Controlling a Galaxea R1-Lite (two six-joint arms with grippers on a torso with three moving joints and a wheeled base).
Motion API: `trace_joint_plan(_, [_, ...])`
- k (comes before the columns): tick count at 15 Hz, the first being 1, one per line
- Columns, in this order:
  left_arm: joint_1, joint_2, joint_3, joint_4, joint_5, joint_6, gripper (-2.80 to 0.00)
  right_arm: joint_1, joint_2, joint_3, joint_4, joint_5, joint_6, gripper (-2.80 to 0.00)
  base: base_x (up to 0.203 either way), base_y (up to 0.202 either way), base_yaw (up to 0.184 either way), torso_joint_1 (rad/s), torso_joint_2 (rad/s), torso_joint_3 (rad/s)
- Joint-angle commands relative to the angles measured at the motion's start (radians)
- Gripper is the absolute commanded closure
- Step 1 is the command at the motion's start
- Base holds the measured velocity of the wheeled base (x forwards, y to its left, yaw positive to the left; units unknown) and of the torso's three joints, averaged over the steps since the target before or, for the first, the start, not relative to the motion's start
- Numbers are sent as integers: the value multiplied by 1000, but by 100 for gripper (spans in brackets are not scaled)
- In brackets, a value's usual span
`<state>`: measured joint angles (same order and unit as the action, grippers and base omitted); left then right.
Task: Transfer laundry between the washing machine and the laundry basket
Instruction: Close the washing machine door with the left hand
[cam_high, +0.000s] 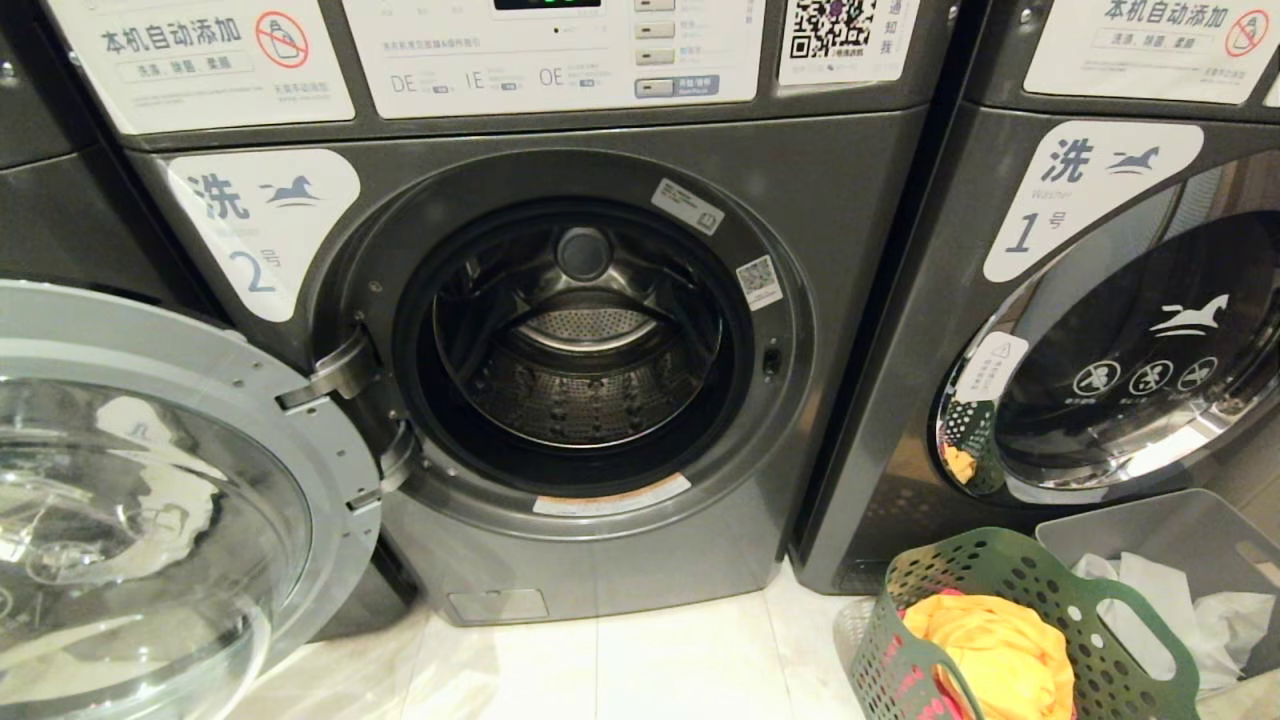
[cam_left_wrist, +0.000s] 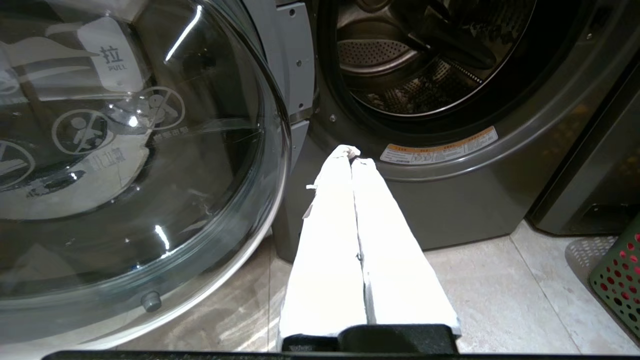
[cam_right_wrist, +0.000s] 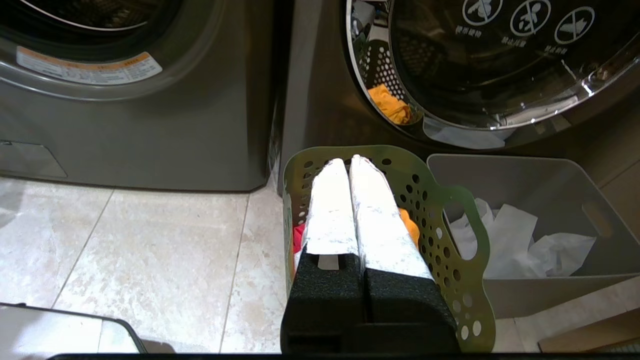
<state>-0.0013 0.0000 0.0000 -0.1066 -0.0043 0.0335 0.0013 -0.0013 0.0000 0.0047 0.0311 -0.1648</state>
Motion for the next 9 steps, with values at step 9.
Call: trace_joint_plan(9, [0,0,40,-1,1,-3,0,0,1,0,0,-3,1,0,0,0,0,3,1,203])
